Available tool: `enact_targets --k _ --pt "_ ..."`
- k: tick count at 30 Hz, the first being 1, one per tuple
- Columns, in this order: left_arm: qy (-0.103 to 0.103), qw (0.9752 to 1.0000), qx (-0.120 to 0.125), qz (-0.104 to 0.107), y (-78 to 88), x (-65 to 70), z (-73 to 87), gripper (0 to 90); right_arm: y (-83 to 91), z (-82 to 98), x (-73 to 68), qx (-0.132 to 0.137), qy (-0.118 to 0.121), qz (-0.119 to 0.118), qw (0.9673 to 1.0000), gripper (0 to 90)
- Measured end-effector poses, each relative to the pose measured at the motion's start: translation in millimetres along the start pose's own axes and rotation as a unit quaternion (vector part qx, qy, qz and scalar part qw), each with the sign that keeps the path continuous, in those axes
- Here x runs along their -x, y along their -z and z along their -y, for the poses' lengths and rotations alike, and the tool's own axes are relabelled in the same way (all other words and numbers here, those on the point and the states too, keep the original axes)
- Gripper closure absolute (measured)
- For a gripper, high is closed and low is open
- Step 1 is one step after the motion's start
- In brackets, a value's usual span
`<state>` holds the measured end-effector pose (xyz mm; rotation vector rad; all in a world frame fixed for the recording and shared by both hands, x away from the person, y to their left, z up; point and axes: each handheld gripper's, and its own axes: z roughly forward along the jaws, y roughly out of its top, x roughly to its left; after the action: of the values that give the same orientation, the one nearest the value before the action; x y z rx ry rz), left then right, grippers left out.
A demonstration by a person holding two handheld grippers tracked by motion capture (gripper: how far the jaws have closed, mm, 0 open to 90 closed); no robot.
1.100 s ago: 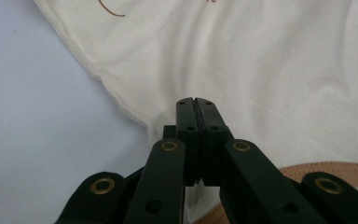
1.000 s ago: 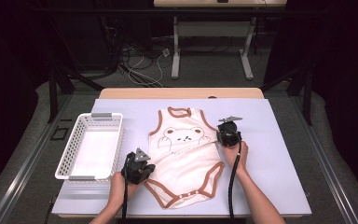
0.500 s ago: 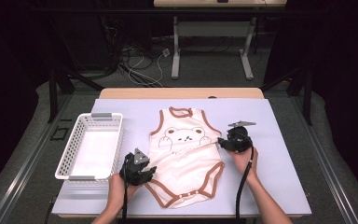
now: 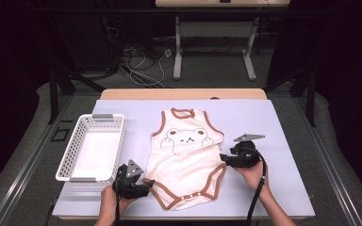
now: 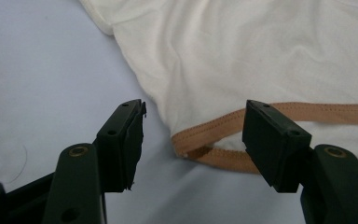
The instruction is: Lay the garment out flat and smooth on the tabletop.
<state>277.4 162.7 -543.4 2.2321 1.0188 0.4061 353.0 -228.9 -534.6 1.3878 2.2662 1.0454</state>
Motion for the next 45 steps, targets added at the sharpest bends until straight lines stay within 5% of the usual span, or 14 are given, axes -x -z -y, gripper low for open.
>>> enact_targets --k 10,21,34,43,45 --pt "-0.009 0.9998 -0.009 0.018 1.3 1.0 7.0 46.3 8.1 12.4 -12.6 -0.019 0.025 -0.019 0.9993 49.8" --pt "0.013 0.999 -0.01 0.042 -4.7 -2.5 11.5 60.5 9.4 16.3 -15.6 -0.011 0.031 -0.029 0.9991 56.1" --pt "0.014 0.9984 -0.002 0.055 -7.2 -1.4 10.7 79.0 -6.7 18.6 -22.2 -0.051 0.063 0.007 0.9967 65.4" --pt "0.013 0.9986 0.004 0.051 -8.4 -0.5 10.4 83.9 -7.7 20.7 -20.5 -0.043 0.058 0.007 0.9973 82.2" --pt "0.025 0.9972 0.01 0.069 -9.1 -3.8 11.4 84.7 -7.9 21.0 -20.9 -0.042 0.056 0.005 0.9975 84.1"
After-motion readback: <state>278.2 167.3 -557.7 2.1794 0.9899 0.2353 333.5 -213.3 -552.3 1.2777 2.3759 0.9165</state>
